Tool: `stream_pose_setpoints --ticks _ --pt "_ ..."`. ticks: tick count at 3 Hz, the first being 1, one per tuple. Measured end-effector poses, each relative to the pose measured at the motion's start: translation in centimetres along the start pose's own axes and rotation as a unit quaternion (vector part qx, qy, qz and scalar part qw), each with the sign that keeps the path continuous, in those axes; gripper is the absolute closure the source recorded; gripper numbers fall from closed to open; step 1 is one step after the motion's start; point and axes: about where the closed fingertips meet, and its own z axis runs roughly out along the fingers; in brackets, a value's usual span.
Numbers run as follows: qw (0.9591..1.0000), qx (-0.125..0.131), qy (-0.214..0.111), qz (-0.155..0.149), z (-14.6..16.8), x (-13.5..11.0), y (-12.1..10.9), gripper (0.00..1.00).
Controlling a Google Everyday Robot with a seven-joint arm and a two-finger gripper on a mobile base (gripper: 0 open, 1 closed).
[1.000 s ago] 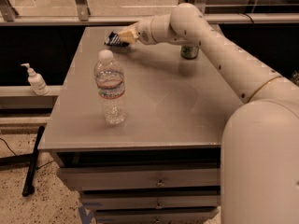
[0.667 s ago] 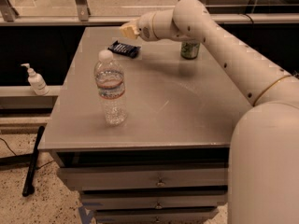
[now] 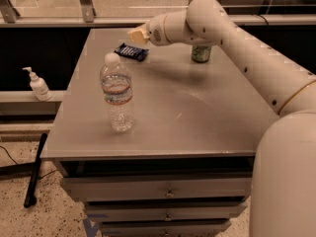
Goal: Pick rxbar blueberry
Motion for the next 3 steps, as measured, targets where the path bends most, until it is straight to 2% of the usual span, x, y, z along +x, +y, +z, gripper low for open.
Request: stream_pose_setpoints --ticks 1,3 --pt "0.9996 0.000 0.026 0.011 -0.1 1.8 -0.2 0.59" --pt "0.9985 0.001 0.052 0.019 -0.2 3.6 -0.8 0.13"
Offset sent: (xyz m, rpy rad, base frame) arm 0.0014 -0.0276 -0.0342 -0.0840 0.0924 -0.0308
